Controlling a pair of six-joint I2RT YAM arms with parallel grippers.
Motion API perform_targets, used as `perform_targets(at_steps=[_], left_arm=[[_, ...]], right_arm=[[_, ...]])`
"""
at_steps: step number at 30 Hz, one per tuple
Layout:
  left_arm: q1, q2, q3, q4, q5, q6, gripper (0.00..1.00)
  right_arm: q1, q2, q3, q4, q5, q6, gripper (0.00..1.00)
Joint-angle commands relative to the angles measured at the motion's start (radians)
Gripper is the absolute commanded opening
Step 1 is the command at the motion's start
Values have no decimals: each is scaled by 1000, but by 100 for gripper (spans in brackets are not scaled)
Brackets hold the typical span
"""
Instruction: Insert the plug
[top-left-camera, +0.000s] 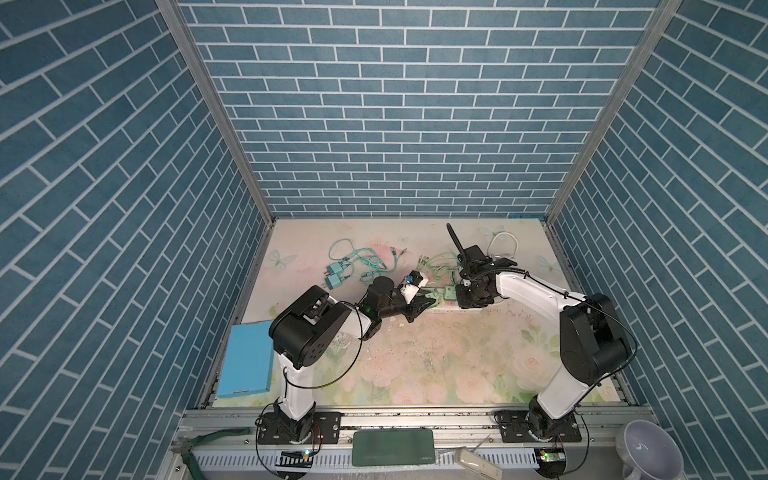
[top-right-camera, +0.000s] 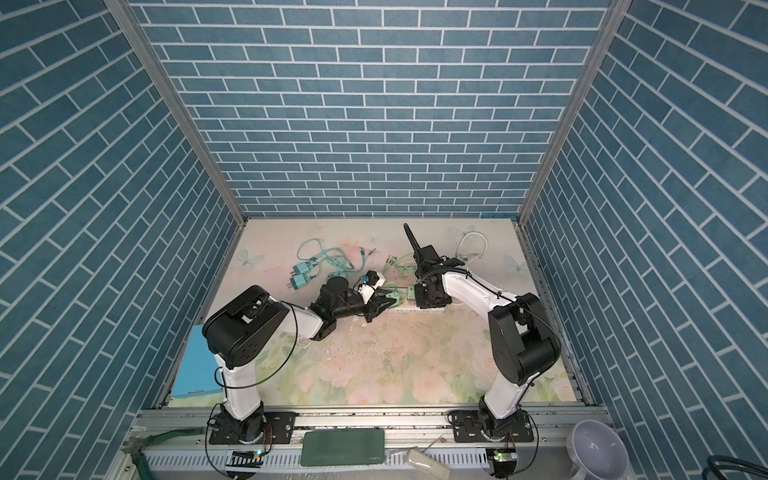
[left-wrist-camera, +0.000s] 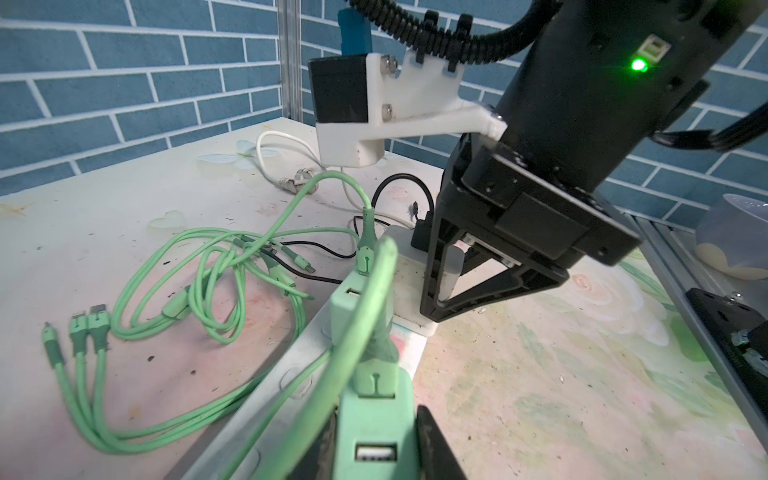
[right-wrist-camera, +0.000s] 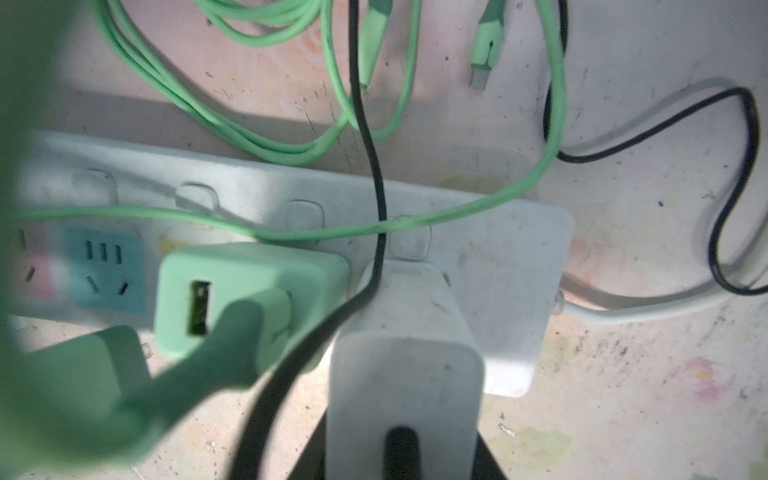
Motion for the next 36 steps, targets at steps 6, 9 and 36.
perform_targets(at_steps=[6, 9, 36], left_arm=[[-7, -110, -10, -69, -49, 73, 0], [-7, -139, -24, -87, -59, 81, 0], [-30, -154, -298, 164, -202, 101, 0]], right_arm=[[84, 119, -7, -41, -118, -39, 20], [106, 127, -9, -54, -148, -78, 19], [176, 71, -42, -92, -203, -128, 19]])
